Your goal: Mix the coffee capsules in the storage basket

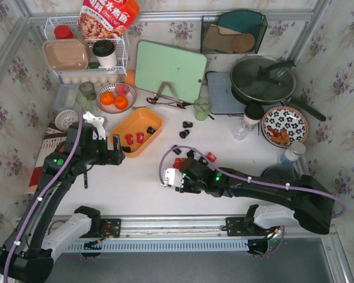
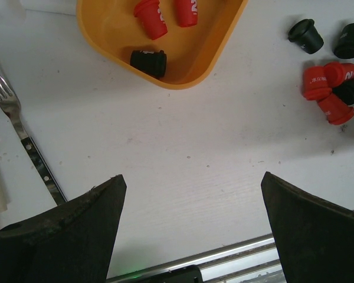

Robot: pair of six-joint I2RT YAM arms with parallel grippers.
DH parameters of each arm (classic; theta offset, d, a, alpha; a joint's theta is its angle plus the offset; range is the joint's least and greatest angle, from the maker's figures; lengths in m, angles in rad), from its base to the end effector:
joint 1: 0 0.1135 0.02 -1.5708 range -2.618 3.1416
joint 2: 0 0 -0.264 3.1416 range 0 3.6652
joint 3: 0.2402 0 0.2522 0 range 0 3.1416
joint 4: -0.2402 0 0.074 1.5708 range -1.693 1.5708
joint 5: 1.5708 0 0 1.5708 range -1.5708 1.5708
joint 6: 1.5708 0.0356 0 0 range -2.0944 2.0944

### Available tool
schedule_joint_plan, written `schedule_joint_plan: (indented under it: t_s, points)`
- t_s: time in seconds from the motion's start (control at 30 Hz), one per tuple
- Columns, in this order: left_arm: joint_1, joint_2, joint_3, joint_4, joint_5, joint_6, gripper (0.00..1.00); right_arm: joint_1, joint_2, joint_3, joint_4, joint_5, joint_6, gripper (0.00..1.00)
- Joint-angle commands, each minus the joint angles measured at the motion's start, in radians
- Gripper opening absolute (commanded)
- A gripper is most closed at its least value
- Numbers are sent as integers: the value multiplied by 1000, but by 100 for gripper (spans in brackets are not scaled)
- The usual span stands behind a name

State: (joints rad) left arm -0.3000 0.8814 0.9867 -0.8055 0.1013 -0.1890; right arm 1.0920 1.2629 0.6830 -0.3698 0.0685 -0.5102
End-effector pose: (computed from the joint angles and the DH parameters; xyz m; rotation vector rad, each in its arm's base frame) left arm 0.1643 -0.0546 0.3321 0.1812 2.2870 -0.3710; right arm 0.1134 0.2132 0.1920 -1.7929 1.7762 0.1495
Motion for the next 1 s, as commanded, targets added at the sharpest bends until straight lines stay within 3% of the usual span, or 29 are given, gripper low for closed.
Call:
schedule_joint_plan:
  t_s: [0.0, 0.23, 0.5, 0.8, 0.97]
  points:
    - [2, -5, 6, 16, 8, -6, 99, 2, -52, 10, 141, -26, 1, 27]
    - [8, -13, 11, 12, 9, -9, 99, 2, -21, 33, 515, 10, 30, 25]
    - [13, -58, 14, 9, -21, -15, 99, -6, 289, 226, 810, 88, 81, 21]
    - [15, -99, 17, -3, -39, -11, 99, -54, 608, 476, 898, 59, 278, 22]
    - [16, -114, 16, 3, -37, -14, 99, -89, 678, 486, 963, 14, 411, 37]
